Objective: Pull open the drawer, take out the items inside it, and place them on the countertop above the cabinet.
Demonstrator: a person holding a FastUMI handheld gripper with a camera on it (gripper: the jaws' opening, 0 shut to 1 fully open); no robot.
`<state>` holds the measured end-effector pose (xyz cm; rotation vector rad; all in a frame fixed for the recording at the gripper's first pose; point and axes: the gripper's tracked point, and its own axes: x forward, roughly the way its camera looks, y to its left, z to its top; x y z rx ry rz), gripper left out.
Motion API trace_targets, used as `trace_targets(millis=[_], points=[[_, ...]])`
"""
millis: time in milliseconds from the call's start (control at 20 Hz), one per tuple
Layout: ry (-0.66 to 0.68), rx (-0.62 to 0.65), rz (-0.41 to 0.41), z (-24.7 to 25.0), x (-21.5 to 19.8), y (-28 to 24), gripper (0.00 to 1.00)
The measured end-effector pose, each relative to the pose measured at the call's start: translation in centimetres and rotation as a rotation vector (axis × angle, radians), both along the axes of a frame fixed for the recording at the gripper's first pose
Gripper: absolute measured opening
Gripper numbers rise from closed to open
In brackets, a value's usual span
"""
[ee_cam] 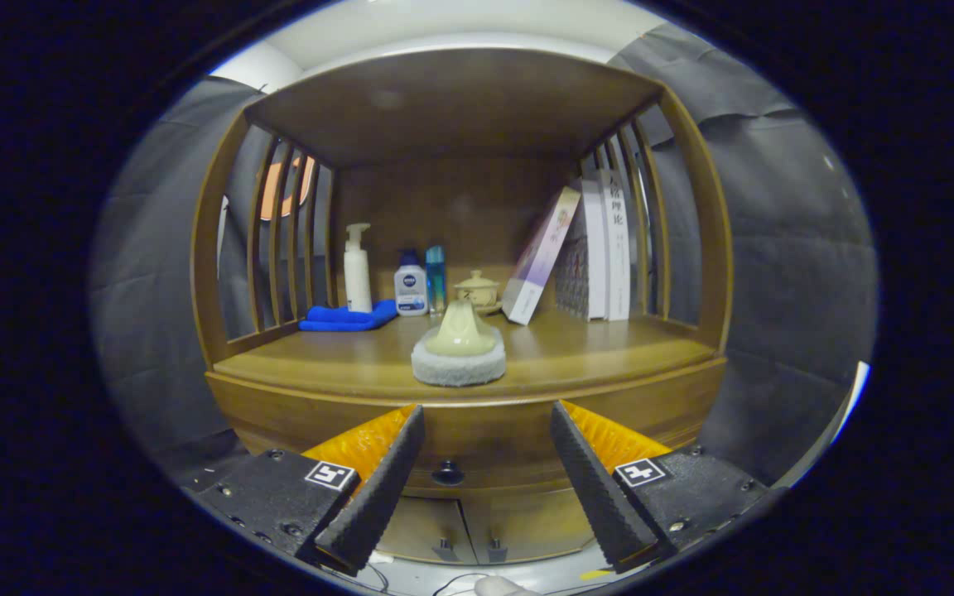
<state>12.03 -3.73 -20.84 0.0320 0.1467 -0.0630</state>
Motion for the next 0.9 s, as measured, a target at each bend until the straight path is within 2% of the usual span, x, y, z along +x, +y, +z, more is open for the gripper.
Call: trace_targets(millis=[450,750,900], points=[[-0.133,-0.015,0.036,11.9,-10.0,-0.2,0.99],[-0.169,0.006,0.021,14.4,-14.7,-1.2,0.99],[-0.171,0.004,0.024,14.5,-15.5,-1.5,0.99]])
